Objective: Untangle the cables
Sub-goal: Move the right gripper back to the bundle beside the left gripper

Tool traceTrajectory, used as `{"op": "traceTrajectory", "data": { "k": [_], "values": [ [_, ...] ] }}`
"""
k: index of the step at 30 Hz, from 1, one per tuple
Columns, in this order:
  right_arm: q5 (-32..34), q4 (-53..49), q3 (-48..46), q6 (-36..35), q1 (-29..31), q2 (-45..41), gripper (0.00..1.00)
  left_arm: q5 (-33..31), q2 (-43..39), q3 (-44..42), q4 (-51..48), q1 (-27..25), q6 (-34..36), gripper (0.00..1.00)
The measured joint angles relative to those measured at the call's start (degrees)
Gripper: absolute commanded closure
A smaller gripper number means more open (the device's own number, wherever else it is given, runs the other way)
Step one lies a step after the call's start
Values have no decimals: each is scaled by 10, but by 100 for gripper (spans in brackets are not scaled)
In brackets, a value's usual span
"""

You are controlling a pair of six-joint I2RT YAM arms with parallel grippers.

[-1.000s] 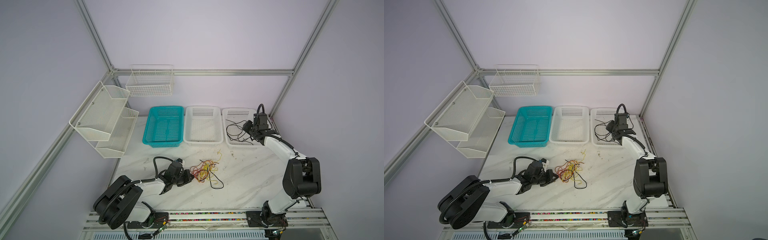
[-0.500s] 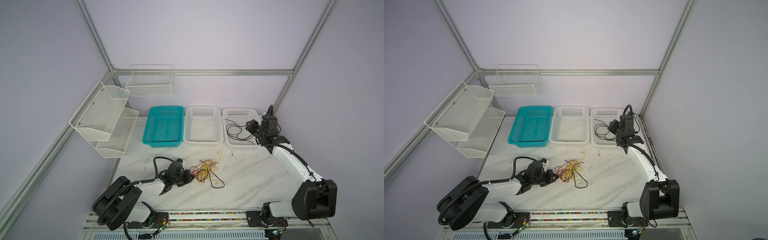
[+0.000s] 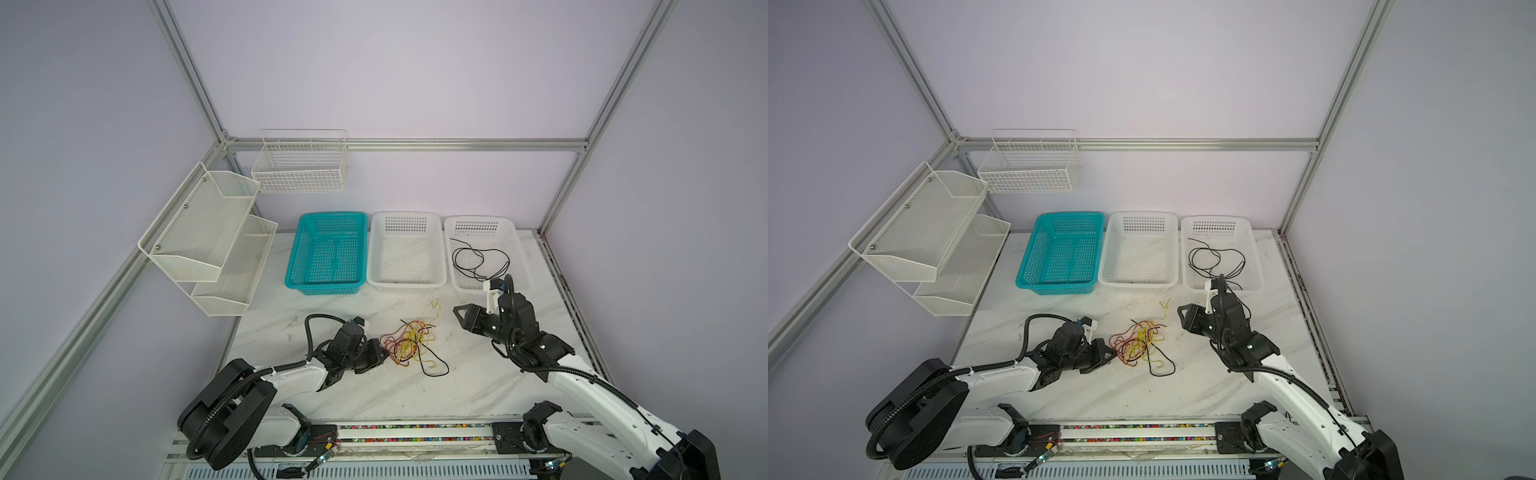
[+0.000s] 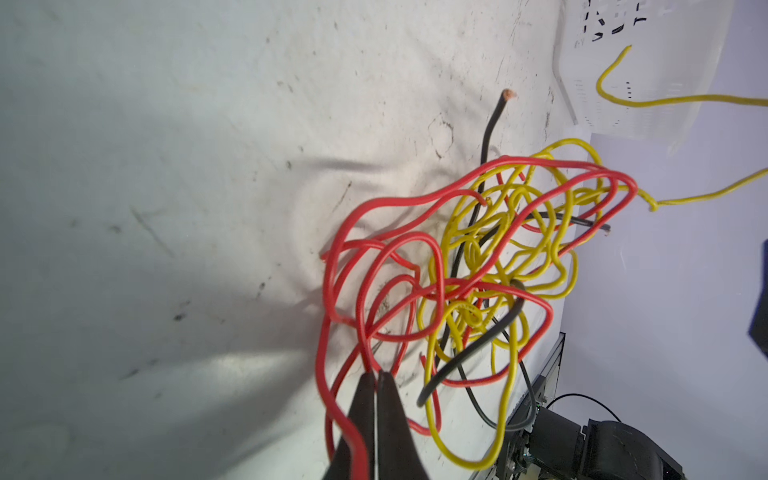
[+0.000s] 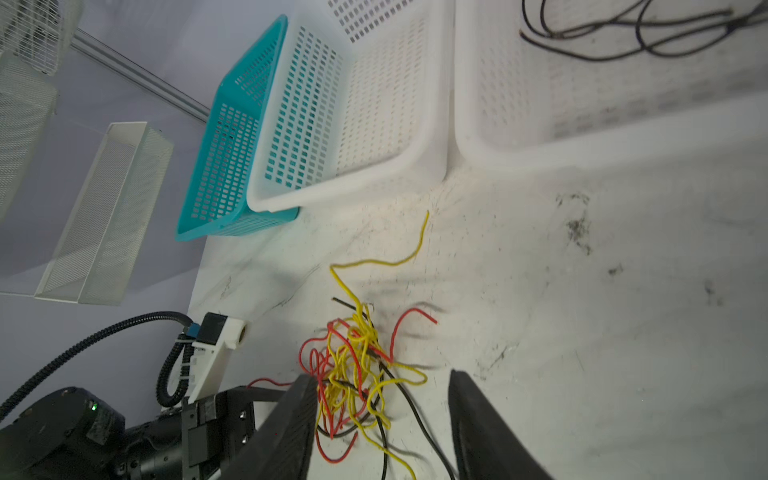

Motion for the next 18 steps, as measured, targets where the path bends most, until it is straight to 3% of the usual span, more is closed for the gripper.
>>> {"op": "traceTrajectory", "data": {
  "k": [8,18],
  "values": [
    [8,-35,-106,153,108,-119,45,0,0,0,0,-1,0,100],
    [26,6,-157,256,217,-52,45,0,0,-5,2,-2,-1,100]
  ]
}}
